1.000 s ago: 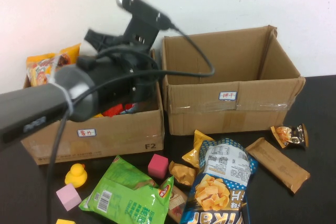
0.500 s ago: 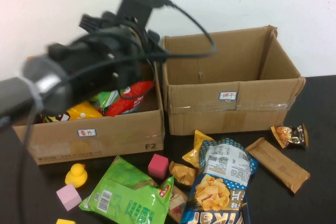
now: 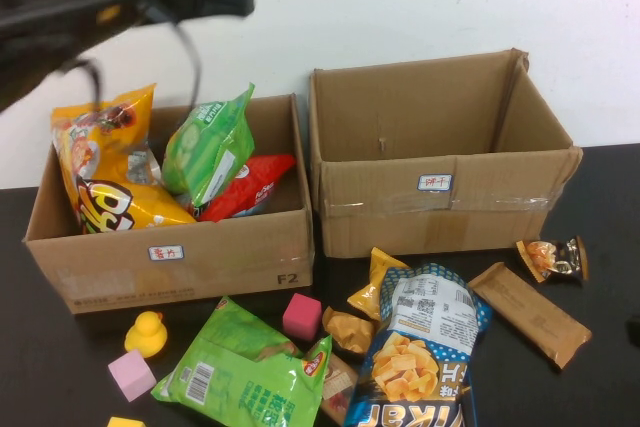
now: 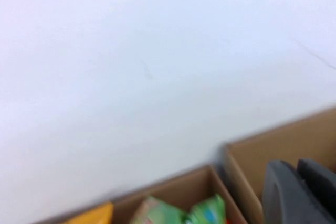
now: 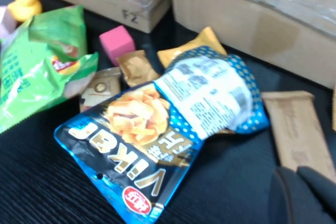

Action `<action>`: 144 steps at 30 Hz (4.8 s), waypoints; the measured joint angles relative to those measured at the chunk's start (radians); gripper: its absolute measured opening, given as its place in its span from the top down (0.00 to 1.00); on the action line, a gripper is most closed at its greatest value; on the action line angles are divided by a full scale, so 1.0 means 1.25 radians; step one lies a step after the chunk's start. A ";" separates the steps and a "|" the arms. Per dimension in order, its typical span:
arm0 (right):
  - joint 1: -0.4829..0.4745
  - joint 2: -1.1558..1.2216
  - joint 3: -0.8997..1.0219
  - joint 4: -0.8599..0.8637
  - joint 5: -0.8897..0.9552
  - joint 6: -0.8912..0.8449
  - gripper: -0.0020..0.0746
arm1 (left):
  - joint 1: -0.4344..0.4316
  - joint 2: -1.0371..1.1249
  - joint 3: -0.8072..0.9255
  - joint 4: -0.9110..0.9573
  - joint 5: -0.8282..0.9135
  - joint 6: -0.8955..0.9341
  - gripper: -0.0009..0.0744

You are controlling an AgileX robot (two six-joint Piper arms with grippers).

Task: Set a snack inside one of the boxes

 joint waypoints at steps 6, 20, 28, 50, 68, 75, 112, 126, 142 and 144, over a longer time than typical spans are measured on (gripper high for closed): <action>0.000 0.157 0.000 0.157 -0.004 -0.239 0.86 | 0.000 -0.142 0.200 -0.227 -0.054 0.199 0.99; 0.000 0.613 -0.189 0.196 -0.169 -0.531 0.16 | 0.000 -0.461 0.680 -0.246 -0.222 0.229 0.99; 0.000 0.814 -0.308 0.229 -0.192 -0.579 0.16 | 0.000 -0.494 0.699 -0.200 -0.244 0.229 0.99; 0.000 0.986 -0.438 0.258 -0.162 -0.641 0.20 | 0.000 -0.494 0.700 -0.189 -0.244 0.204 0.99; 0.000 0.901 -0.438 -0.081 -0.112 -0.300 0.37 | 0.000 -0.494 0.700 -0.141 -0.244 0.180 0.99; 0.000 0.812 -0.438 -0.221 0.006 -0.084 0.37 | 0.000 -0.494 0.700 -0.139 -0.244 0.178 0.99; 0.000 0.692 -0.717 0.244 0.062 -0.252 0.37 | 0.000 -0.494 0.701 -0.139 -0.279 0.144 0.99; 0.017 0.832 -0.746 0.440 -0.022 -0.392 0.09 | 0.000 -0.494 0.701 -0.136 -0.279 0.147 0.99; 0.019 0.332 -0.747 -0.206 0.220 -0.034 0.95 | 0.000 -0.593 0.614 0.006 -0.125 0.147 0.99; 0.019 0.259 -0.717 -0.244 0.236 0.012 0.96 | 0.000 -0.640 0.624 0.002 -0.128 0.144 0.99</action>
